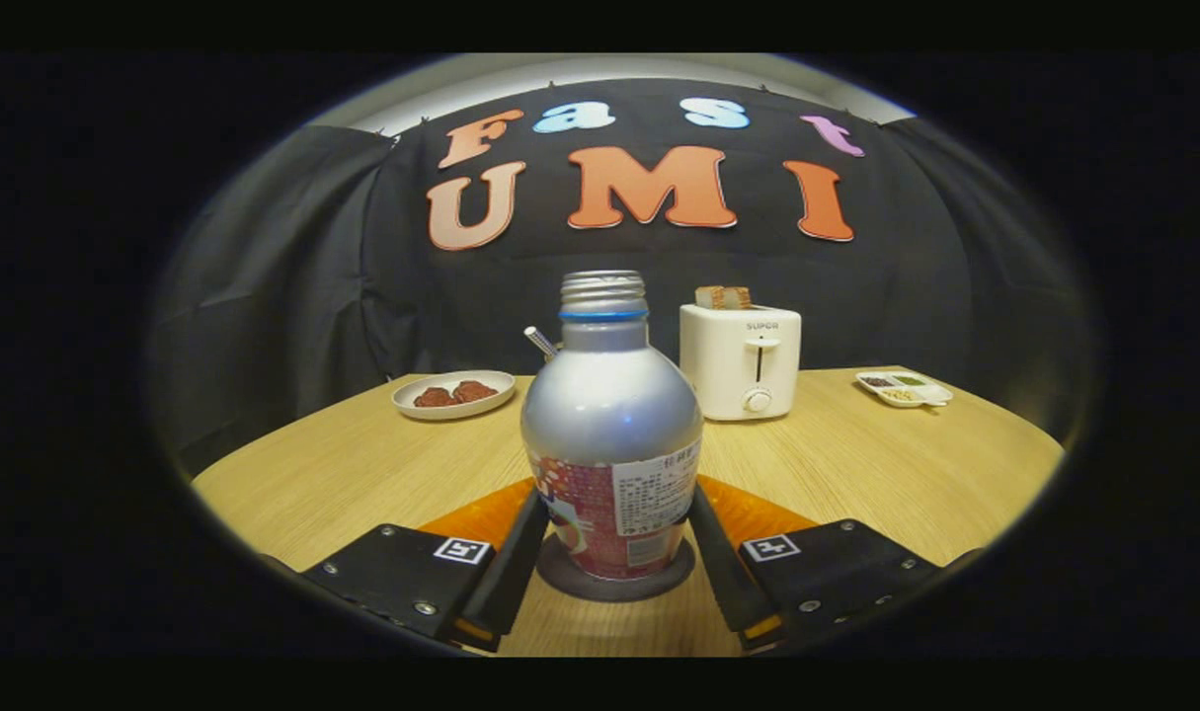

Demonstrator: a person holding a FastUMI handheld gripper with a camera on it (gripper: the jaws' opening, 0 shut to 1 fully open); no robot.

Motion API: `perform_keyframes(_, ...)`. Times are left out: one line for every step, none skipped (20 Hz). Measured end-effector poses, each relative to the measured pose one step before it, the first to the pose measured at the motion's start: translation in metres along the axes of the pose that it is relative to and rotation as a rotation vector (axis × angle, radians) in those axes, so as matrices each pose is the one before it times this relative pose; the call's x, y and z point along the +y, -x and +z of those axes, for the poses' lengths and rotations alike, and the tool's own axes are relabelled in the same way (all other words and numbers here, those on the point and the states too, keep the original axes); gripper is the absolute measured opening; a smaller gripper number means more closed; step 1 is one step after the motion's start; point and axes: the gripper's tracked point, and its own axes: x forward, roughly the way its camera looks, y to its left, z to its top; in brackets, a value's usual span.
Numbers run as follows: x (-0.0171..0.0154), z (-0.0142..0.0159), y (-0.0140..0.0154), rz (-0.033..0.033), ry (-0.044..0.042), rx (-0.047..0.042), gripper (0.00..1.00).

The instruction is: Take the bottle from table, then pour the juice into the cup, finally place the bottle on the coaster

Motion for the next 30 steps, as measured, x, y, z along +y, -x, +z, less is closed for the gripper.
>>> perform_keyframes(0.00101,-0.00122,-0.00077,0.00043,-0.00409,0.00299,0.79)
perform_keyframes(0.00102,-0.00411,0.00060,0.00278,0.00256,0.01991,0.80)
perform_keyframes(0.00209,-0.00384,0.00239,0.00778,0.00257,0.01889,0.80)
perform_keyframes(0.00358,0.00067,0.00436,0.01202,0.00222,0.00235,0.81)
perform_keyframes(0.00263,0.00430,0.00618,0.00985,0.00387,-0.00779,0.85)
perform_keyframes(0.00203,0.00709,0.00718,0.01012,0.00450,-0.01692,0.86)
perform_keyframes(0.00062,0.00803,0.00683,0.00485,0.00300,-0.02113,0.91)
perform_keyframes(0.00001,0.00759,0.00474,0.00436,0.00486,-0.01657,0.93)
perform_keyframes(-0.00145,0.00717,0.00600,0.00458,0.00188,-0.01072,0.95)
perform_keyframes(-0.00165,0.00775,0.00697,0.00483,-0.00128,-0.01385,0.96)
perform_keyframes(-0.00417,0.00825,0.00808,0.00003,-0.00330,-0.00981,0.97)
perform_keyframes(-0.00473,0.00813,0.00724,0.00105,-0.00519,-0.01420,0.97)
perform_keyframes(-0.00430,0.01075,0.00796,0.00186,-0.00678,-0.01802,0.97)
perform_keyframes(-0.00444,0.01216,0.00833,0.00421,-0.00501,-0.02256,0.97)
perform_keyframes(-0.00537,0.01318,0.00743,-0.00237,0.00166,-0.02883,0.97)
perform_keyframes(-0.00665,0.01367,0.00757,-0.00440,0.00993,-0.03026,0.97)
perform_keyframes(-0.00687,0.01273,0.00658,-0.00744,0.01352,-0.02736,0.97)
perform_keyframes(-0.00651,0.01102,0.00605,-0.00744,0.01311,-0.02370,0.97)
perform_keyframes(-0.00588,0.01050,0.00512,-0.00628,0.00840,-0.02103,0.97)
perform_keyframes(-0.00594,0.00984,0.00604,-0.00641,0.00031,-0.01676,0.97)
perform_keyframes(-0.00435,0.00949,0.00573,-0.00109,-0.00345,-0.01838,0.97)
perform_keyframes(-0.00334,0.00845,0.00727,-0.00293,-0.00861,-0.01484,0.96)
perform_keyframes(-0.00266,0.00634,0.00549,0.00250,-0.01128,-0.01570,0.97)
perform_keyframes(-0.00193,0.00719,0.00636,0.00522,-0.00970,-0.01767,0.97)
perform_keyframes(-0.00276,0.00805,0.00636,0.00015,-0.00366,-0.01976,0.97)
perform_keyframes(-0.00357,0.00813,0.00641,-0.00285,0.00284,-0.02122,0.97)
perform_keyframes(-0.00458,0.00908,0.00690,-0.00832,0.00784,-0.02183,0.97)
perform_keyframes(-0.00480,0.01017,0.00676,-0.00791,0.00708,-0.02254,0.97)
perform_keyframes(-0.00391,0.00944,0.00667,-0.00583,0.00491,-0.02425,0.97)
perform_keyframes(-0.00245,0.00841,0.00634,-0.00145,0.00149,-0.02276,0.97)
